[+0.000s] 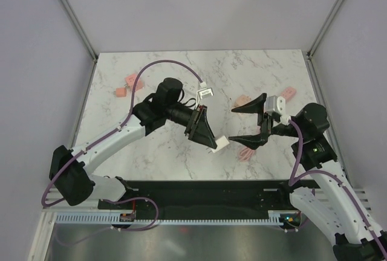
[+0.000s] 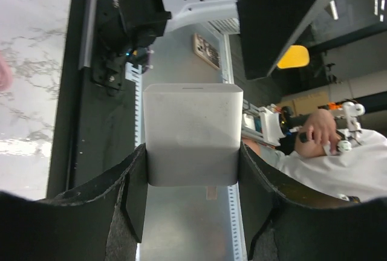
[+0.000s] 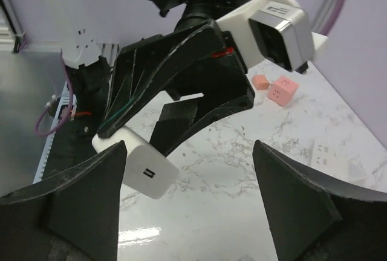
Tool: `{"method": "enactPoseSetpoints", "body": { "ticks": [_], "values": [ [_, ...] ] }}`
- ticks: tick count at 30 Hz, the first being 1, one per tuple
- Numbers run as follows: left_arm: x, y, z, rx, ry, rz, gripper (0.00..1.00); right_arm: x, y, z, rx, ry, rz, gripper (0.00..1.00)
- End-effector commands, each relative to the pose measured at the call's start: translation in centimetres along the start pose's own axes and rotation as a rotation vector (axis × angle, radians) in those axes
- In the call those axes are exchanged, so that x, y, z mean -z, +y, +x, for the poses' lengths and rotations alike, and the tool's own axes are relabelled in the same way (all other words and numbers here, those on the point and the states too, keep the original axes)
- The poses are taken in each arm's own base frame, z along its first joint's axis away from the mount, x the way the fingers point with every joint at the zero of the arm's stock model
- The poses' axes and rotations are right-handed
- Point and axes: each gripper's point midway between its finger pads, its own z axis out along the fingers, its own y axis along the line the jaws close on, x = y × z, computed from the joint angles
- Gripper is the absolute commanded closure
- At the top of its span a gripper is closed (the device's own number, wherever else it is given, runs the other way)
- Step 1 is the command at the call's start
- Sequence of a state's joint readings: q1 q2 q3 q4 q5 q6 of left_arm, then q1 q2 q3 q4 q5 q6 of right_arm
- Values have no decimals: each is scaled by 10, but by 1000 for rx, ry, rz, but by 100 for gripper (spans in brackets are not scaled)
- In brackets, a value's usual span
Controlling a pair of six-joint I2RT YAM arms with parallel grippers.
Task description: Insert the plug
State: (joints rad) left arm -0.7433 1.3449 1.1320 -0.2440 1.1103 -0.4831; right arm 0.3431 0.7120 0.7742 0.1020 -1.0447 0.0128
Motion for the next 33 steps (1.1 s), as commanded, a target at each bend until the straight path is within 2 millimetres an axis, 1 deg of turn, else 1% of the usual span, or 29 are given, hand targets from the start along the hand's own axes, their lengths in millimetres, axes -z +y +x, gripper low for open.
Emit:
{"method": "enactPoseSetpoints", "body": {
  "ticks": [1, 4, 6, 9, 14, 18, 23, 25, 27, 29, 30, 31, 32, 33],
  "values": [
    [15, -53, -5, -39, 39, 185, 98, 3, 29, -13, 265, -7, -231, 7],
    [19, -55, -9, -32, 38, 195, 98, 4, 35, -5, 297, -1, -287, 9],
    [21, -55, -10, -17, 41, 199, 98, 6, 45, -3, 290, -18, -356, 12],
    [20, -54, -12, 4, 46, 200, 98, 5, 46, 3, 275, -11, -374, 13],
    [17, -48, -14, 27, 51, 198, 98, 3, 55, -4, 277, -26, -419, 13],
    [13, -44, -18, 40, 52, 201, 98, -7, 52, -1, 252, -13, -422, 13],
    [8, -44, -17, 60, 67, 214, 98, -12, 57, -7, 265, -27, -455, 16],
    [6, -47, -18, 59, 71, 226, 98, -16, 58, -6, 249, -24, -468, 17],
    [4, -49, -19, 57, 79, 239, 98, -21, 58, -1, 216, -12, -478, 19],
    [4, -52, -21, 49, 79, 248, 98, -23, 60, 2, 200, -6, -490, 23],
    [4, -53, -22, 46, 79, 251, 98, -24, 61, 3, 195, -4, -490, 27],
    [5, -54, -21, 49, 82, 254, 98, -24, 62, 6, 185, 1, -491, 39],
    [5, -54, -21, 55, 84, 255, 98, -25, 58, 8, 185, 13, -463, 65],
    [5, -55, -22, 33, 79, 261, 98, -26, 55, 9, 189, 21, -443, 74]
  ]
}}
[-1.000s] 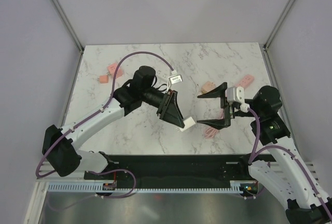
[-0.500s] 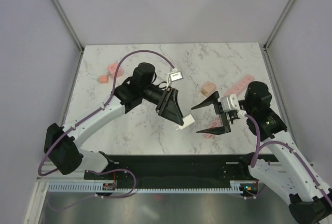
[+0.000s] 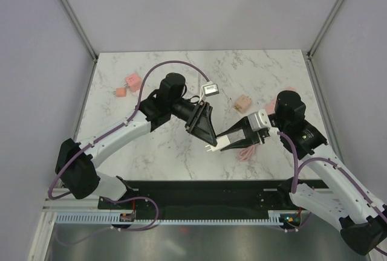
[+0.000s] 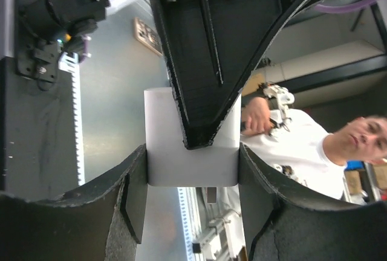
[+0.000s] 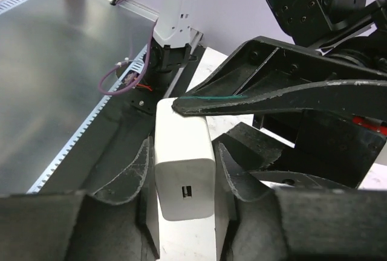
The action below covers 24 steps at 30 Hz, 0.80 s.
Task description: Insert the plug
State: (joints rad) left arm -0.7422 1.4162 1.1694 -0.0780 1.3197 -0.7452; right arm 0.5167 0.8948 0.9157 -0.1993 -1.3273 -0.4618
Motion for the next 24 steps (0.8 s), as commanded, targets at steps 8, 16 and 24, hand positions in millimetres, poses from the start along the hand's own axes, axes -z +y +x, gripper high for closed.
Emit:
{"method": "enactPoseSetpoints", "body": {
  "ticks": [8, 16, 24],
  "values": [
    [16, 1, -37, -91, -110, -60, 7, 16, -54, 14, -66, 133, 337, 100],
    [163, 149, -93, 33, -556, -1036, 0, 129, -120, 72, -394, 626, 1025, 100],
    [170, 165, -50, 27, -443, -1137, 0, 269, -117, 147, -809, 1121, 1405, 100]
  ]
}}
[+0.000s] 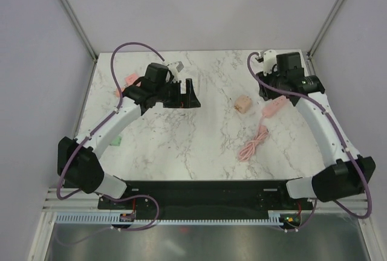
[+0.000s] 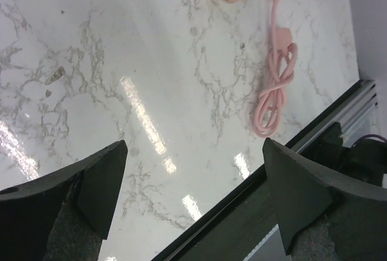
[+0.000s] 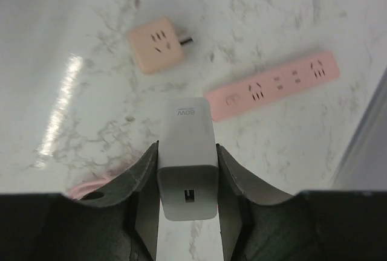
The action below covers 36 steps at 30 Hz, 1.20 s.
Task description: Insert the plug
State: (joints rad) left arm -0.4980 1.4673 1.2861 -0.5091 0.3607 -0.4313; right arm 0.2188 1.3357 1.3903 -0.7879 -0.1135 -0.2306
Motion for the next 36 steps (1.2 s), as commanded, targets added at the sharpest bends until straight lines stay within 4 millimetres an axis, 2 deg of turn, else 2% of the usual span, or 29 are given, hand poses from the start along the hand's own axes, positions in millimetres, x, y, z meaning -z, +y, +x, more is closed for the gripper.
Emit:
{"method": "enactPoseSetpoints", "body": {
  "ticks": [1, 5, 6, 8, 9, 10, 11, 13, 14, 17, 20, 22, 25, 26, 30, 32, 34, 36],
  "values": [
    [16, 9, 18, -112, 20, -52, 0, 8, -52, 44, -13, 289, 250, 100],
    [22, 8, 34, -144, 27, -46, 0, -11, -79, 45, 72, 401, 281, 100],
    [22, 8, 38, -147, 33, -41, 0, -22, -84, 41, 90, 413, 264, 100],
    [27, -6, 38, -180, 10, 0, 0, -34, -99, 46, 111, 470, 267, 100],
    [28, -7, 41, -188, 8, 3, 0, -35, -108, 31, 99, 438, 273, 100],
    [30, -10, 40, -193, -1, 11, 0, -38, -118, 32, 82, 441, 263, 100],
    [29, -10, 40, -193, -4, 12, 0, -49, -122, 40, 100, 488, 226, 100],
    [29, -11, 43, -191, 5, 21, 0, -54, -136, 40, 116, 493, 230, 100],
    [29, -12, 44, -190, 8, 26, 0, -65, -142, 45, 115, 508, 230, 100],
    [27, -12, 47, -187, 13, 27, 0, -74, -165, 60, 62, 524, 233, 100],
    [28, -8, 49, -199, 9, 4, 0, -72, -191, 72, 77, 564, 268, 100],
    [29, -12, 52, -217, 9, 8, 0, -69, -207, 68, 77, 548, 271, 100],
    [23, -17, 59, -231, 36, 23, 0, -80, -198, 68, 131, 528, 147, 100],
    [20, -16, 62, -228, 49, 24, 0, -87, -196, 74, 151, 550, 115, 100],
    [13, -21, 71, -220, 96, 61, 0, -95, -201, 83, 183, 598, 92, 100],
    [10, -19, 74, -220, 111, 56, 0, -103, -200, 90, 204, 623, 50, 100],
    [6, -16, 75, -220, 119, 44, 0, -109, -200, 85, 216, 604, 28, 100],
    [3, -12, 76, -216, 126, 28, 0, -117, -200, 92, 243, 619, -6, 100]
  ]
}}
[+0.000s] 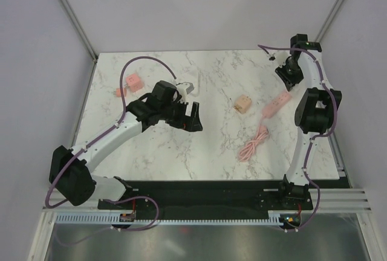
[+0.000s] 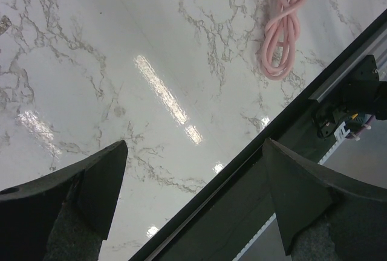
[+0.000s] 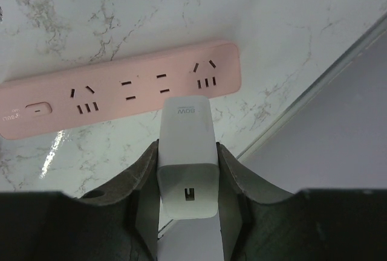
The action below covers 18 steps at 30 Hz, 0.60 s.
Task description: Insert the plug
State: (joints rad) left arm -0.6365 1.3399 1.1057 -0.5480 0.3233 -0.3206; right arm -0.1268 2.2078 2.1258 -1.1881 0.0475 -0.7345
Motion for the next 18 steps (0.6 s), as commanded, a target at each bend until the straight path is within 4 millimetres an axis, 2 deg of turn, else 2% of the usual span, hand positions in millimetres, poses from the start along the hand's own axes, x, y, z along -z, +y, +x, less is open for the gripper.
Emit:
{"method": "enactPoseSetpoints", "body": {
  "ticks": [1, 4, 6, 8, 12, 18],
  "values": [
    [-6, 1, -3, -49, -1, 4, 0, -2, 2, -3, 100, -2, -46, 100],
    [-9, 4, 2, -47, 21, -4, 0, -7, -2, 0, 165, 5, -50, 100],
    [-7, 4, 0, -54, 13, -8, 0, -9, -14, 0, 168, -13, -34, 100],
    [-9, 5, -1, -52, 15, -16, 0, -10, -19, -5, 167, -45, -39, 100],
    [-15, 6, 5, -46, 44, -9, 0, -17, -26, -1, 179, -52, -52, 100],
    [-16, 6, 5, -47, 45, -11, 0, -28, -18, -4, 205, -92, -117, 100]
  ]
}}
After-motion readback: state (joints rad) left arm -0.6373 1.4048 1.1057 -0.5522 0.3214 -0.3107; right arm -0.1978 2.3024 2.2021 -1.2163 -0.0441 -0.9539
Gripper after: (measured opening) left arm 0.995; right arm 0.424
